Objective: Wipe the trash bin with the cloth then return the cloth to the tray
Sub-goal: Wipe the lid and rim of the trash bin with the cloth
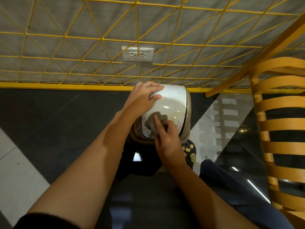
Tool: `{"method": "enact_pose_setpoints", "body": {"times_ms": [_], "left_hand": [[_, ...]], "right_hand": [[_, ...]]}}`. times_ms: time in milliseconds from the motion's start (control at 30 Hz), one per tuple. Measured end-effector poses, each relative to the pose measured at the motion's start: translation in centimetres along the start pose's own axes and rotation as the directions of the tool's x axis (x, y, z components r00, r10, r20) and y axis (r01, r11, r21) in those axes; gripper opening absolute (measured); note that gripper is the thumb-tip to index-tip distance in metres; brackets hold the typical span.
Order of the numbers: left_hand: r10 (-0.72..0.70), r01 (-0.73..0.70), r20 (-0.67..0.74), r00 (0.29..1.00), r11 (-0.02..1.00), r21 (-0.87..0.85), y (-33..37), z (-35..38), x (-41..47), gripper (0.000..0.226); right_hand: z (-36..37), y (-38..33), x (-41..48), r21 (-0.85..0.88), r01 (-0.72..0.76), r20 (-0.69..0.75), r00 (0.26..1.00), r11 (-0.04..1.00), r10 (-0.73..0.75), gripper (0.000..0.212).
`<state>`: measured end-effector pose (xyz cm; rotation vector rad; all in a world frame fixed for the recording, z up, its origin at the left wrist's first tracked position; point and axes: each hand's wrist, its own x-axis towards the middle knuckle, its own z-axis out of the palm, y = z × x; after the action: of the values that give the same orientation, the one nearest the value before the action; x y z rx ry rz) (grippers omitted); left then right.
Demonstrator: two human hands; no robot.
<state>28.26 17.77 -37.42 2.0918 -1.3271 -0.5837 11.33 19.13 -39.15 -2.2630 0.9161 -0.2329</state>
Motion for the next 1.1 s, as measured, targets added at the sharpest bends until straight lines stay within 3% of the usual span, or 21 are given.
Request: {"method": "enact_pose_setpoints", "body": {"times_ms": [67,133,200,367,433,567,733,933,1100], "left_hand": [[0.003,-0.003,0.001,1.000,1.000,-0.003,0.0,0.0,0.0,0.034],[0.011,-0.011,0.002,1.000,1.000,-0.001,0.1,0.0,0.1,0.034],[0.016,-0.016,-0.002,1.000,1.000,0.000,0.1,0.0,0.2,0.034],[0.003,-0.003,0.015,1.000,1.000,0.011,-0.1,-0.1,0.1,0.034],[0.004,-0.004,0.013,1.000,1.000,0.001,-0.1,0.0,0.1,0.033],[0.011,-0.011,-0.009,1.000,1.000,-0.018,0.1,0.0,0.0,0.032],[0.011,-0.011,-0.001,1.000,1.000,-0.009,-0.1,-0.2,0.1,0.033],[0.012,-0.012,-0.004,1.000,1.000,-0.015,-0.2,0.1,0.1,0.034],[-0.008,0.008,-0.004,1.000,1.000,-0.030,-0.4,0.1,0.1,0.034]], "right_hand": [[-0.5,0.8,0.2,-0.051,0.039,-0.126,0.991,0.998,-0.045,0.057],[-1.8,1.6,1.0,0.012,-0.100,-0.289,0.952,0.995,0.099,0.060],[-2.4,1.7,1.4,0.087,-0.213,-0.339,0.912,0.973,0.230,0.061],[0.1,0.1,-1.2,-0.082,0.021,-0.149,0.988,0.996,-0.033,0.059],[-0.4,0.7,-0.7,-0.025,-0.040,-0.196,0.980,0.999,0.034,0.060],[-2.0,2.0,1.0,0.164,-0.276,-0.355,0.879,0.947,0.318,0.059],[0.1,0.3,-1.4,0.043,-0.119,-0.226,0.966,0.992,0.126,0.061],[-1.1,1.6,0.2,0.185,-0.308,-0.359,0.863,0.933,0.356,0.059],[0.4,0.1,-1.9,0.116,-0.139,-0.316,0.933,0.983,0.169,0.057]]}}
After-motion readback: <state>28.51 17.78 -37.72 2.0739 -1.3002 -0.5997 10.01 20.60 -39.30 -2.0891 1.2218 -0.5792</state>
